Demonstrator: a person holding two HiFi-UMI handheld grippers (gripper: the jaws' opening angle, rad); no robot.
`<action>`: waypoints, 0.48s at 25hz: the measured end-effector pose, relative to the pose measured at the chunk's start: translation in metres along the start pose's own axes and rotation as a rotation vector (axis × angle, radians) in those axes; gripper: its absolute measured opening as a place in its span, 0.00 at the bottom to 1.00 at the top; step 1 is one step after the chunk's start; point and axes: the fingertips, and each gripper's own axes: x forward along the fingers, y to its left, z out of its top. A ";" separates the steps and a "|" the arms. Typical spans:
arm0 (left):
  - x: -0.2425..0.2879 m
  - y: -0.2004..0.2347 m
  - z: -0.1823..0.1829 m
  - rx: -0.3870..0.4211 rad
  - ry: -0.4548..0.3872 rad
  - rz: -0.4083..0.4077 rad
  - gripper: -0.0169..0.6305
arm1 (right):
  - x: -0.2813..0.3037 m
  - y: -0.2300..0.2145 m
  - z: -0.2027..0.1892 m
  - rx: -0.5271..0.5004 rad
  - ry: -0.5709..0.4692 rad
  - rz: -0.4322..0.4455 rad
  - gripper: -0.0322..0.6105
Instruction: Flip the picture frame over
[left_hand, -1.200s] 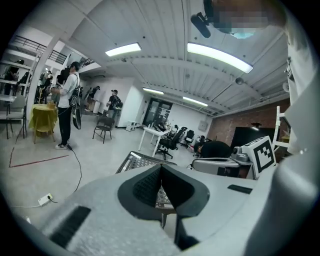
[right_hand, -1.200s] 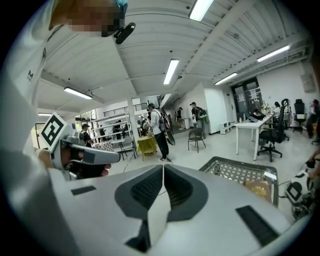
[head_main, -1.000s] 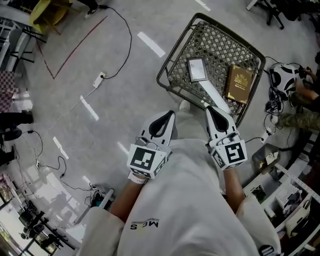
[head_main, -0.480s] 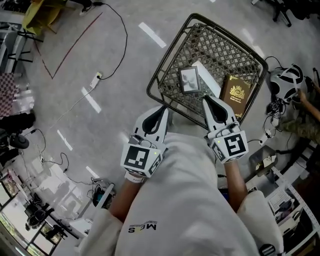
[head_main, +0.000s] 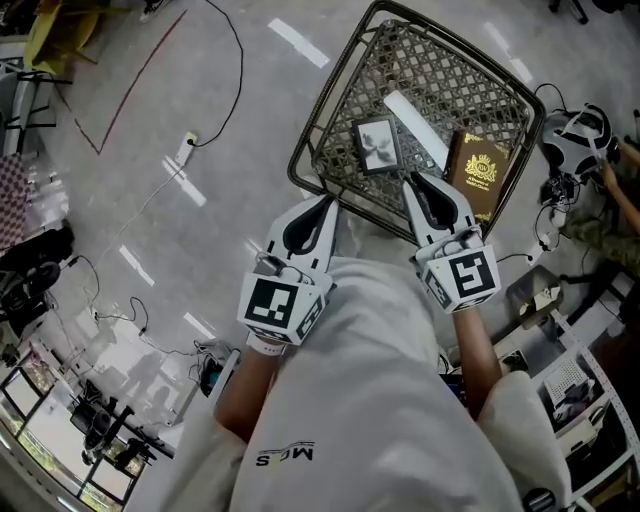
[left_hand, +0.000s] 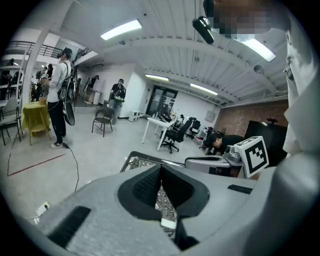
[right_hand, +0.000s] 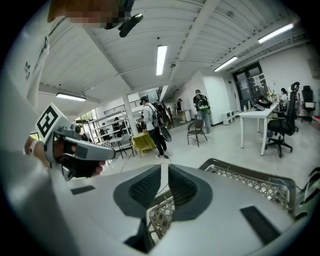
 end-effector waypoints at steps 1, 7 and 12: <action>0.003 0.000 -0.001 -0.001 0.003 -0.002 0.06 | 0.001 -0.002 -0.002 -0.001 0.006 -0.003 0.11; 0.018 0.006 -0.017 -0.012 0.036 -0.009 0.06 | 0.016 -0.004 -0.031 -0.046 0.090 -0.001 0.21; 0.031 0.017 -0.028 -0.021 0.054 -0.006 0.06 | 0.033 -0.013 -0.062 -0.009 0.145 -0.016 0.21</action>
